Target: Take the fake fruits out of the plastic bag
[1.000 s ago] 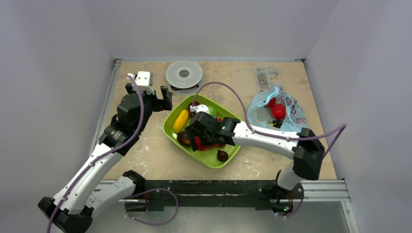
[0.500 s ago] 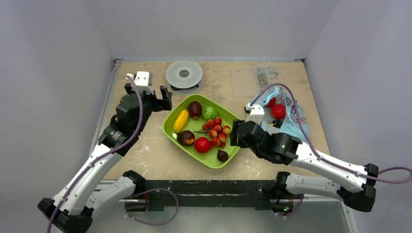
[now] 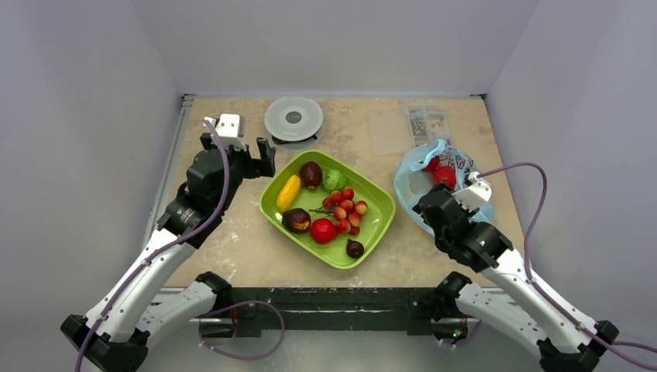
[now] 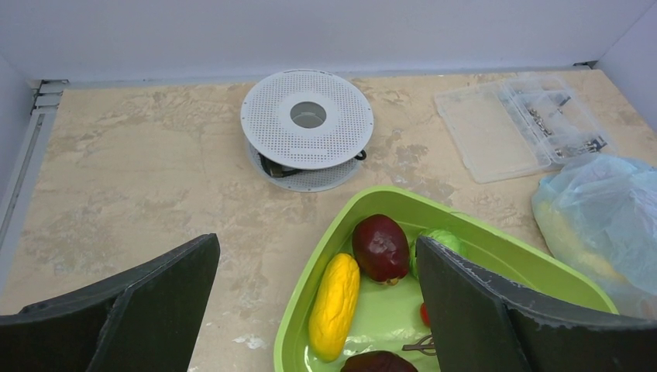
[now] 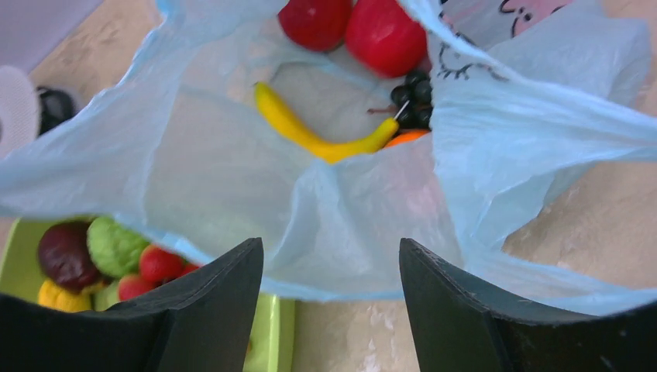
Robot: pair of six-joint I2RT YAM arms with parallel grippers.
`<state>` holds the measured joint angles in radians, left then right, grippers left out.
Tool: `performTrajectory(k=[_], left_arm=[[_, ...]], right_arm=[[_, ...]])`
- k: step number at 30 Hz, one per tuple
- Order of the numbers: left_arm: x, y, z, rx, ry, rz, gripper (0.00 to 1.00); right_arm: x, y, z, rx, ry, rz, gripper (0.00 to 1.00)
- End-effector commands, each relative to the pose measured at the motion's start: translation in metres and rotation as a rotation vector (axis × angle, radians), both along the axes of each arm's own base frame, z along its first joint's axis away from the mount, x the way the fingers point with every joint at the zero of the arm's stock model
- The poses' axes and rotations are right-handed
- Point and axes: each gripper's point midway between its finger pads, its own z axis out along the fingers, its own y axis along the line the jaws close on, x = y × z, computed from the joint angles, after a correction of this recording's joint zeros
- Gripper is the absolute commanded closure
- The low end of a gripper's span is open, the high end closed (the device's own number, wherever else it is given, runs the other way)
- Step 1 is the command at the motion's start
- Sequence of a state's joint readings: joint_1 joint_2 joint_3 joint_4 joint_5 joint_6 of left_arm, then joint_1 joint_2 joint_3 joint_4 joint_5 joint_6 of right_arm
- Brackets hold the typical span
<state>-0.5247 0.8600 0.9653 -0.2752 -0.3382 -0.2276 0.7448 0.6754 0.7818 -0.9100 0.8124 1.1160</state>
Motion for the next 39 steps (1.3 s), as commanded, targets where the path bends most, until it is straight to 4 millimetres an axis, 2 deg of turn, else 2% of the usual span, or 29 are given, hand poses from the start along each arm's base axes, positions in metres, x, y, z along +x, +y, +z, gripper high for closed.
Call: performTrajectory(k=[1,5,11,16,20,25,31,34,39], left_arm=[[-0.001,-0.003,0.025,-0.052,-0.042,-0.012,0.01],[-0.002,-0.003,0.025,-0.051,-0.043,-0.016,0.01],[-0.003,-0.004,0.027,-0.058,-0.042,-0.026,0.01],[-0.003,-0.005,0.027,-0.057,-0.040,-0.028,0.00],[-0.003,-0.006,0.028,-0.058,-0.039,-0.033,0.00],[-0.002,-0.009,0.028,-0.064,-0.036,-0.044,0.01],[-0.002,-0.008,0.027,-0.064,-0.033,-0.043,0.00],[-0.001,-0.008,0.026,-0.063,-0.031,-0.042,0.00],[0.000,-0.009,0.025,-0.059,-0.026,-0.041,0.00]], right_arm=[[0.037,-0.023,0.011,-0.056,-0.082,-0.095,0.36],[0.072,-0.028,0.012,-0.017,-0.105,-0.062,0.37],[0.118,-0.021,-0.001,0.013,-0.081,-0.013,0.42],[0.139,-0.036,-0.038,0.045,-0.003,-0.037,0.50],[0.147,-0.055,-0.058,-0.017,0.061,-0.087,0.49],[0.152,-0.079,-0.079,-0.088,0.138,-0.134,0.36],[0.163,-0.091,-0.086,-0.148,0.161,-0.150,0.18],[0.172,-0.094,-0.091,-0.165,0.172,-0.153,0.13],[0.186,-0.097,-0.098,-0.172,0.188,-0.163,0.11]])
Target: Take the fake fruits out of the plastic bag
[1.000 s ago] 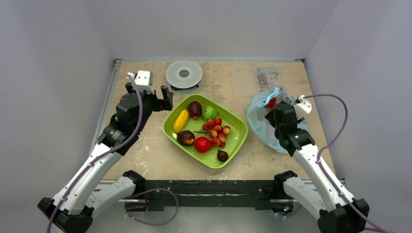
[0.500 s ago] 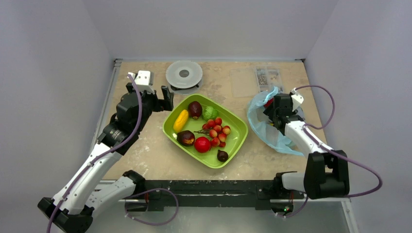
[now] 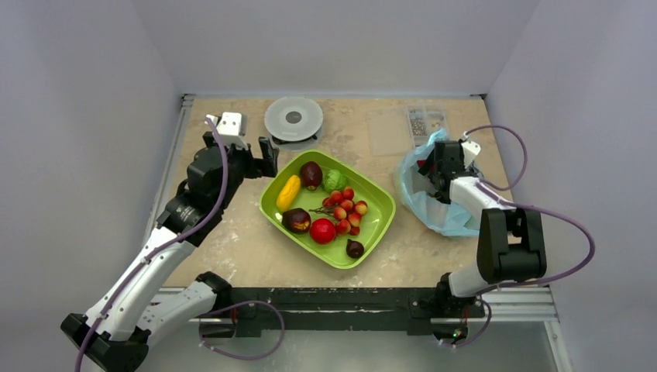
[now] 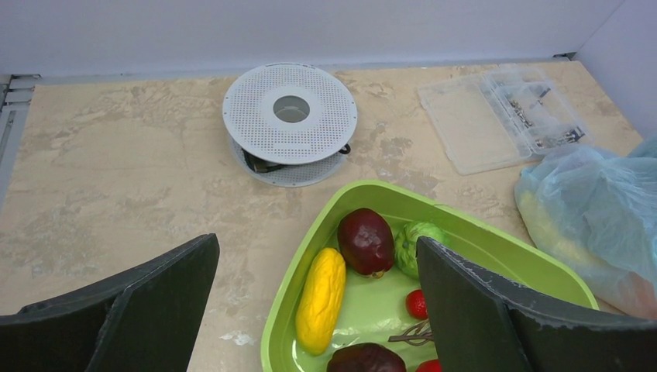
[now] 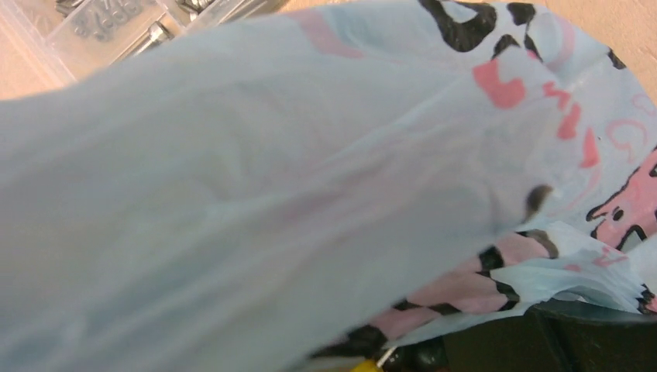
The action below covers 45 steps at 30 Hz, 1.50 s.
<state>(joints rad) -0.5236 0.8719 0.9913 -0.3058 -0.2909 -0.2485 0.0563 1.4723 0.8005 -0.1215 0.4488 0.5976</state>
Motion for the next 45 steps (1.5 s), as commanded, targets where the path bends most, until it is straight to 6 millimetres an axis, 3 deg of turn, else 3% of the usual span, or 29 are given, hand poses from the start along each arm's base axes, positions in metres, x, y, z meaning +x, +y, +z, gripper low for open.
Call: performTrajectory(k=[1,3,5,6,9,13,18,25,29,33,38,45], left_arm=[[0.002,0.000,0.023,-0.041,-0.048,0.003,0.00],[0.002,0.000,0.023,-0.041,-0.048,0.001,0.00],[0.002,0.000,0.023,-0.041,-0.047,0.002,0.00],[0.003,-0.001,0.022,-0.042,-0.045,0.002,0.00],[0.003,-0.001,0.021,-0.040,-0.040,0.001,0.00],[0.004,0.000,0.020,-0.036,-0.040,0.006,0.00],[0.004,0.000,0.020,-0.032,-0.038,0.009,0.00],[0.005,-0.001,0.019,-0.037,-0.033,0.004,0.00],[0.005,-0.003,0.019,-0.039,-0.032,-0.001,0.00],[0.005,-0.001,0.018,-0.034,-0.031,0.009,0.00],[0.006,0.000,0.018,-0.032,-0.030,0.009,0.00],[0.007,-0.002,0.017,-0.032,-0.026,0.007,0.00]], right_arm=[[0.027,-0.010,0.016,-0.044,-0.057,-0.023,0.12],[0.028,-0.011,0.014,-0.048,-0.049,-0.027,0.22],[0.027,-0.014,0.014,-0.057,-0.044,-0.043,0.43],[0.026,-0.015,0.015,-0.062,-0.043,-0.051,0.49],[0.022,-0.019,0.024,-0.086,-0.034,-0.054,0.55],[0.013,-0.004,0.047,-0.025,-0.073,0.013,0.68],[-0.019,0.023,0.063,0.081,-0.098,0.142,0.73],[-0.091,0.045,0.064,0.200,-0.046,0.222,0.76],[-0.116,0.079,0.080,0.258,-0.052,0.257,0.81],[-0.135,0.108,0.082,0.323,0.015,0.322,0.86],[-0.164,0.167,0.081,0.361,0.097,0.522,0.85],[-0.195,0.217,0.123,0.390,0.041,0.700,0.85]])
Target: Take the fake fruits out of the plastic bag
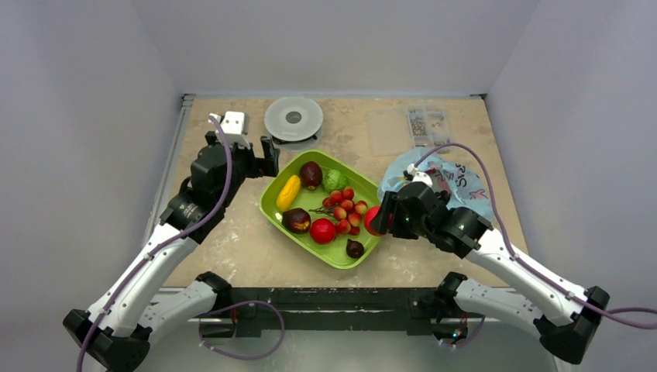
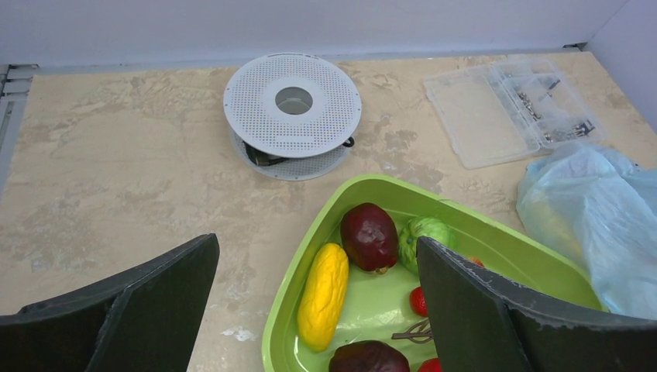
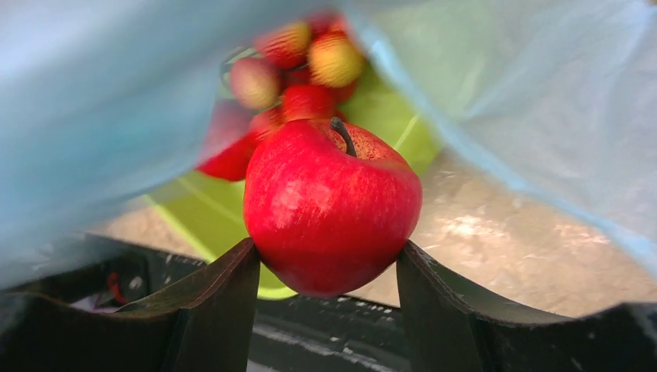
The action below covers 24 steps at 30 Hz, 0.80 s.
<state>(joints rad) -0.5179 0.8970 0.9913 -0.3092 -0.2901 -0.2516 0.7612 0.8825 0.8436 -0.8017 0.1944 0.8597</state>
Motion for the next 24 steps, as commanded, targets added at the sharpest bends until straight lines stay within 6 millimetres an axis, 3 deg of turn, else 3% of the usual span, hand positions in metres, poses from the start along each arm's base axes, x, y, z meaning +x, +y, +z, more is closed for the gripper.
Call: performTrajectory(k=[1,4,6,11,17,20,24], left_arm=[[0.002,-0.001,0.025,-0.044,-0.050,0.000,0.00],[0.002,-0.002,0.024,-0.046,-0.048,-0.004,0.00],[0.003,-0.002,0.023,-0.044,-0.044,-0.003,0.00],[0.003,0.000,0.022,-0.034,-0.043,0.005,0.00],[0.002,-0.002,0.023,-0.040,-0.042,-0.004,0.00],[0.002,-0.002,0.024,-0.042,-0.044,-0.004,0.00],[0.002,-0.002,0.023,-0.040,-0.041,-0.004,0.00]], right_arm=[[-0.009,0.028,0.039,0.083,-0.056,0.053,0.85],[-0.015,0.063,0.035,0.099,-0.045,0.190,0.85],[-0.009,0.071,0.028,0.042,-0.059,0.191,0.84],[0.008,0.031,-0.016,-0.310,-0.001,0.066,0.84],[0.015,0.026,-0.037,-0.371,-0.004,0.043,0.82],[0.024,0.037,-0.045,-0.367,-0.037,0.066,0.75],[0.029,0.049,-0.057,-0.391,-0.009,0.093,0.48]])
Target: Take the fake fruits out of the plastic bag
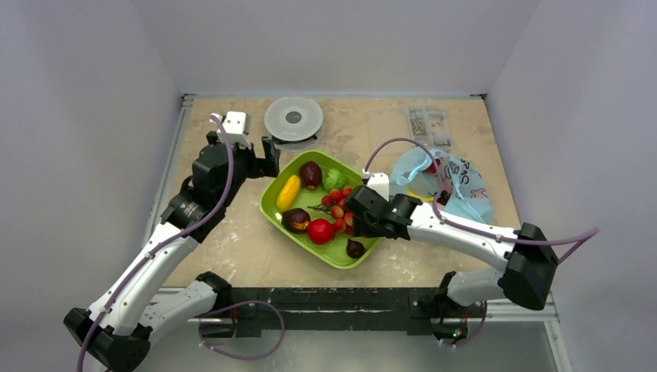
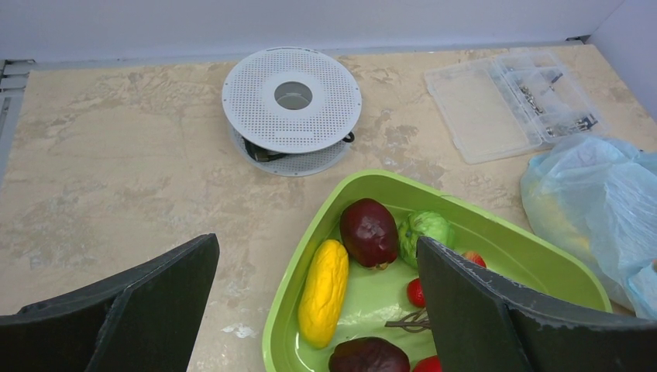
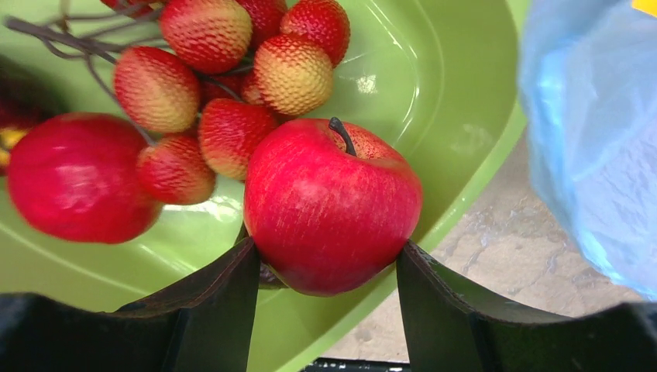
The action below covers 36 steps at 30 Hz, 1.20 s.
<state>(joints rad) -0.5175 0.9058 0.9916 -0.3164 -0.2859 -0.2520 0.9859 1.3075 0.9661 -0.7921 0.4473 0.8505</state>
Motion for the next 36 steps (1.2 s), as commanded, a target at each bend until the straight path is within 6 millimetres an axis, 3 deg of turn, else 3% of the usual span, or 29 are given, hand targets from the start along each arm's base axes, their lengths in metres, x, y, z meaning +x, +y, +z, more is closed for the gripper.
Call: performTrajectory(k=[1,4,6,11,17,19,24,28,30,36], left_arm=[[0.002,0.000,0.027,-0.045,-0.055,0.003,0.00],[0.002,0.001,0.028,-0.043,-0.058,0.006,0.00],[0.001,0.000,0.028,-0.045,-0.059,0.003,0.00],[0.001,-0.001,0.029,-0.050,-0.059,-0.003,0.00],[-0.001,-0.002,0.030,-0.058,-0.059,-0.011,0.00],[-0.001,-0.002,0.030,-0.057,-0.059,-0.009,0.00],[-0.001,-0.001,0.029,-0.056,-0.055,-0.006,0.00],[0.000,-0.001,0.027,-0.054,-0.051,-0.005,0.00],[0.000,-0.001,0.026,-0.050,-0.049,-0.003,0.00],[0.000,0.000,0.027,-0.045,-0.053,0.001,0.00]], right_arm=[[0.015,0.010,-0.007,-0.039,-0.022,0.002,0.41],[0.017,0.010,0.005,-0.035,-0.040,0.013,0.17],[0.014,0.013,0.021,0.020,-0.058,0.035,0.07],[0.006,0.001,0.070,0.119,-0.136,0.057,0.01],[-0.010,-0.039,0.103,0.144,-0.195,0.004,0.08],[-0.017,-0.051,0.101,0.152,-0.188,-0.038,0.14],[-0.017,-0.103,0.083,0.107,-0.179,-0.315,0.29],[0.006,-0.135,0.074,0.131,-0.232,-0.477,0.35],[0.020,-0.145,0.070,0.159,-0.249,-0.534,0.44],[0.079,-0.150,0.062,0.270,-0.335,-0.616,0.57]])
